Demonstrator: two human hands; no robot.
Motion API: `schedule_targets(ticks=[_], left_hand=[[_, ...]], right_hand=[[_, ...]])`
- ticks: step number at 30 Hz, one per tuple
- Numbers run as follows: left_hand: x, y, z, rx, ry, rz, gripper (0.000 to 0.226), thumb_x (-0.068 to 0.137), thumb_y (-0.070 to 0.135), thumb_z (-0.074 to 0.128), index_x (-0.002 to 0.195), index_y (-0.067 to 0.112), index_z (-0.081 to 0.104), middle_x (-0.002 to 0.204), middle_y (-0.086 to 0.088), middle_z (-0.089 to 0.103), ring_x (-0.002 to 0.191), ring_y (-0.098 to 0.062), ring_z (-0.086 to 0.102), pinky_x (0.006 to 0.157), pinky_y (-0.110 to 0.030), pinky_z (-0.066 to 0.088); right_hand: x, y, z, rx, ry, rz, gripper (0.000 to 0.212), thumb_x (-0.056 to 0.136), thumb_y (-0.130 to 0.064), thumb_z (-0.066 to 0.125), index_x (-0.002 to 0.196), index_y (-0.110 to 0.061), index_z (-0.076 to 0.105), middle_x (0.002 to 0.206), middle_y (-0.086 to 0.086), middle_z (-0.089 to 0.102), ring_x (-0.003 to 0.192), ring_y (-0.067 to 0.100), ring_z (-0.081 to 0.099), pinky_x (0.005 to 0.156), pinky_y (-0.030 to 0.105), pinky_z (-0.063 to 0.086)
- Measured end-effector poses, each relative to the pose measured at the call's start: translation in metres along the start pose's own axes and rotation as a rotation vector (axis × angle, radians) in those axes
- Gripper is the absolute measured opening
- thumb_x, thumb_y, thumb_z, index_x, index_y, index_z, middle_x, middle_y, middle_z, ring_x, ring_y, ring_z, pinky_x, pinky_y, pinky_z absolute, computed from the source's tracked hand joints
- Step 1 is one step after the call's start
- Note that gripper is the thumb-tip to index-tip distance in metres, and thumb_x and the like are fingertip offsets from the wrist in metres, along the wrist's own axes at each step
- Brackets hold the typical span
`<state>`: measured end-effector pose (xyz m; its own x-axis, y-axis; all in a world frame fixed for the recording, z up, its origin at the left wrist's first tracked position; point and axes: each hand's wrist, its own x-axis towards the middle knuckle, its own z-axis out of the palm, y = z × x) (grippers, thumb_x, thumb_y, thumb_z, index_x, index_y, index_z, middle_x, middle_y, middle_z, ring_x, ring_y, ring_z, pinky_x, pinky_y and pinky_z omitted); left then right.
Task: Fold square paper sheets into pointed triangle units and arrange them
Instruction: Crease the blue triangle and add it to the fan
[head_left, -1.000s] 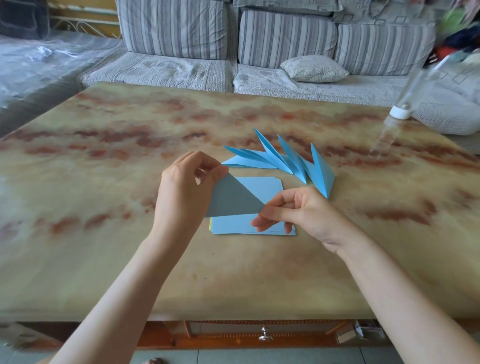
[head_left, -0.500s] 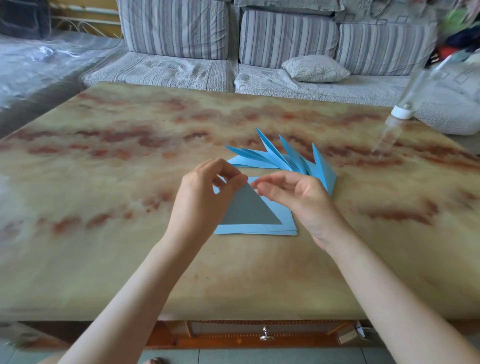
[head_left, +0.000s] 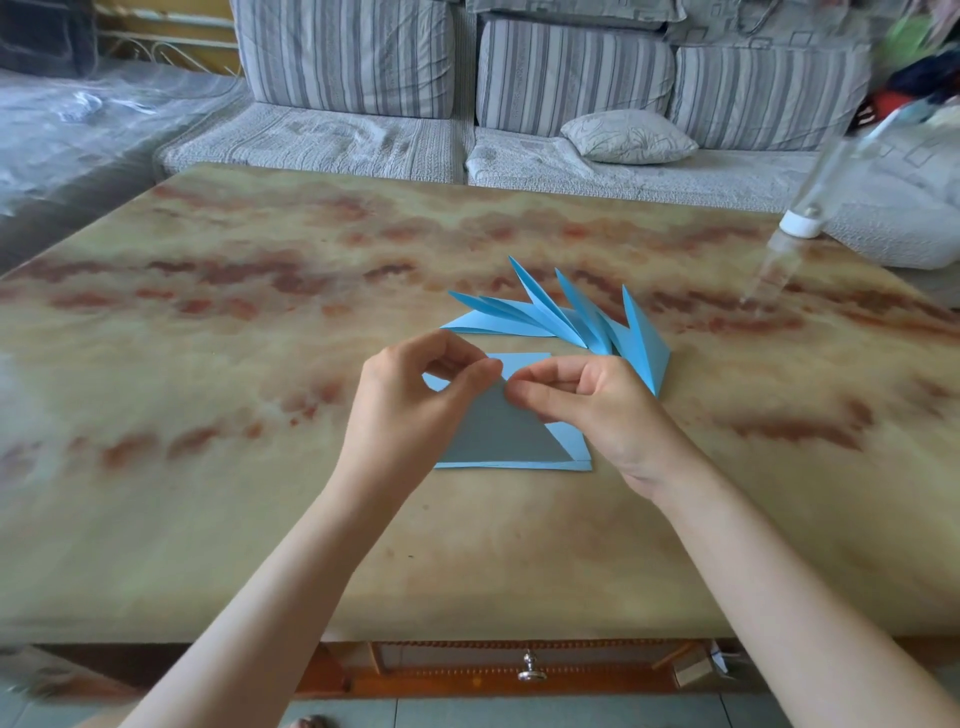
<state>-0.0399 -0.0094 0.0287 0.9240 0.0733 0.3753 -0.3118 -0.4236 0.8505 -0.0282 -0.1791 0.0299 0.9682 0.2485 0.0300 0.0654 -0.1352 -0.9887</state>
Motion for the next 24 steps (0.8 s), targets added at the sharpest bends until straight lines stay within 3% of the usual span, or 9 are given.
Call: schedule_targets(ticks=[3, 6, 10, 15, 20, 24], left_hand=[[0.008, -0.005, -0.011, -0.026, 0.070, -0.029, 0.018, 0.083, 0.022, 0.071, 0.068, 0.028, 0.065, 0.062, 0.021, 0.063, 0.062, 0.009, 0.055, 0.061, -0.005, 0.037], [0.015, -0.011, -0.021, -0.027, 0.118, -0.050, 0.015, 0.084, 0.024, 0.070, 0.070, 0.028, 0.066, 0.062, 0.025, 0.062, 0.061, 0.009, 0.054, 0.058, -0.005, 0.035], [0.018, -0.014, -0.023, -0.002, 0.136, -0.065, 0.015, 0.084, 0.027, 0.070, 0.069, 0.029, 0.065, 0.060, 0.026, 0.061, 0.059, 0.009, 0.052, 0.055, -0.005, 0.034], [0.024, -0.018, -0.034, -0.024, 0.246, -0.106, 0.022, 0.087, 0.029, 0.067, 0.066, 0.031, 0.059, 0.065, 0.015, 0.059, 0.057, 0.005, 0.049, 0.049, -0.008, 0.031], [0.021, -0.018, -0.028, 0.025, 0.129, -0.133, 0.018, 0.085, 0.028, 0.069, 0.068, 0.029, 0.063, 0.062, 0.012, 0.058, 0.053, 0.004, 0.048, 0.044, -0.008, 0.030], [0.014, -0.015, -0.011, 0.043, 0.047, -0.101, 0.016, 0.082, 0.029, 0.071, 0.068, 0.029, 0.064, 0.066, 0.011, 0.059, 0.059, 0.000, 0.047, 0.049, -0.009, 0.031]], right_hand=[[-0.002, 0.001, -0.005, -0.035, -0.015, 0.015, 0.008, 0.084, -0.007, 0.069, 0.081, -0.013, 0.071, 0.073, -0.009, 0.071, 0.072, 0.003, 0.064, 0.069, 0.015, 0.051], [-0.003, 0.004, -0.009, -0.044, -0.051, 0.033, 0.004, 0.086, -0.006, 0.067, 0.084, -0.007, 0.070, 0.079, 0.002, 0.074, 0.077, 0.013, 0.069, 0.073, 0.026, 0.056], [-0.004, 0.005, -0.013, -0.056, -0.086, 0.051, 0.008, 0.087, -0.007, 0.065, 0.090, -0.002, 0.069, 0.088, 0.010, 0.076, 0.082, 0.017, 0.071, 0.072, 0.025, 0.056], [-0.005, 0.011, -0.022, -0.109, -0.071, 0.084, 0.007, 0.087, -0.007, 0.066, 0.089, -0.001, 0.069, 0.088, 0.008, 0.076, 0.083, 0.016, 0.071, 0.070, 0.024, 0.056], [0.000, 0.007, -0.026, -0.079, 0.094, 0.006, 0.010, 0.088, -0.012, 0.064, 0.092, -0.003, 0.068, 0.090, 0.005, 0.076, 0.083, 0.017, 0.071, 0.074, 0.029, 0.055], [0.001, 0.004, -0.007, -0.059, 0.034, -0.004, 0.026, 0.076, -0.032, 0.070, 0.094, -0.014, 0.070, 0.091, -0.002, 0.075, 0.081, 0.011, 0.068, 0.074, 0.024, 0.054]])
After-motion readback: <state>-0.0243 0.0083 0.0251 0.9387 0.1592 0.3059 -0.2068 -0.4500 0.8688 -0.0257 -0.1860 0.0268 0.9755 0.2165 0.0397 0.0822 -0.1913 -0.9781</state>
